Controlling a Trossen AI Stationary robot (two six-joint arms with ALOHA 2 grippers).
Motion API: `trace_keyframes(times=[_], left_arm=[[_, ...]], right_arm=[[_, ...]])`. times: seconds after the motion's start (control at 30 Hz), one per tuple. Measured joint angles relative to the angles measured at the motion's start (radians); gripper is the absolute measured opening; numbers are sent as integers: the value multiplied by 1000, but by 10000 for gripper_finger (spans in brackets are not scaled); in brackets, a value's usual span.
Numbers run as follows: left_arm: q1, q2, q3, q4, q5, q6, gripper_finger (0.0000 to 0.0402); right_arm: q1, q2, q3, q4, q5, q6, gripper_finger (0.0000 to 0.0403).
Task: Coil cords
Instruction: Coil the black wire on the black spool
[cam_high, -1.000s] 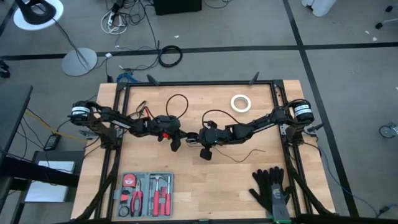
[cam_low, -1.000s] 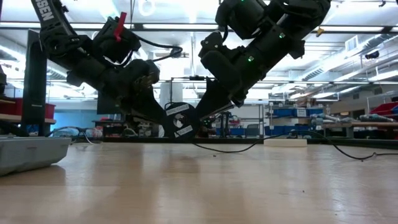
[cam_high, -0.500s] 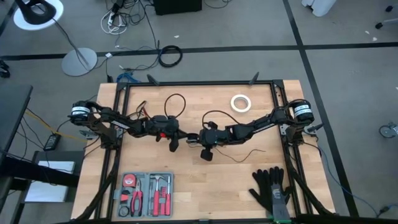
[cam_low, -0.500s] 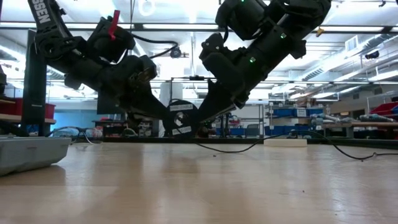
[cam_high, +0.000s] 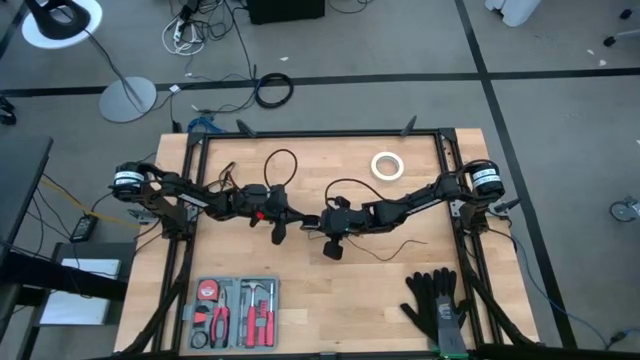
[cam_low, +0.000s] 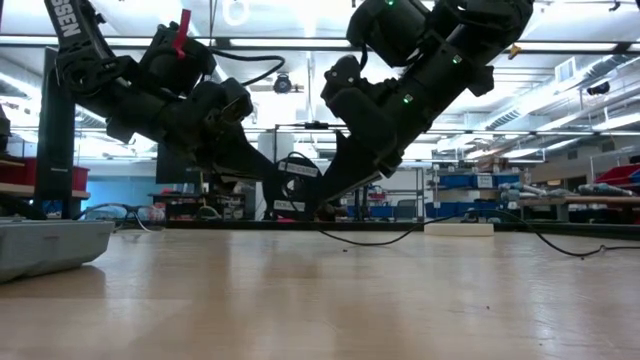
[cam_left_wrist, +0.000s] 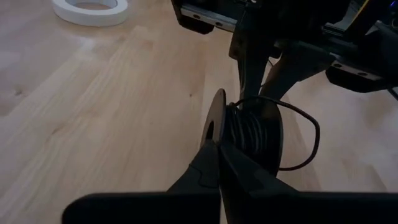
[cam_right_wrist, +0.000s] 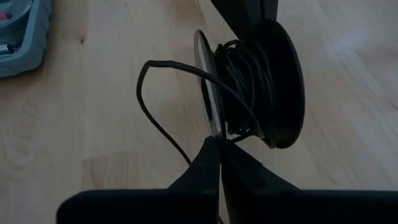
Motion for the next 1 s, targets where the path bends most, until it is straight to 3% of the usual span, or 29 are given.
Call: trace_keyframes(times=[0.47,0.87,1.0], left_arm=[[-1,0,3,-23,-56,-41,1],[-1,0,2,-66,-151,-104,0],[0,0,2,-71,-161,-105,0]], right_arm=[[-2,-26,0,-30,21,19,49],[16,-161,3,-327,14,156,81],[67,-151,3,-327,11,164,81]])
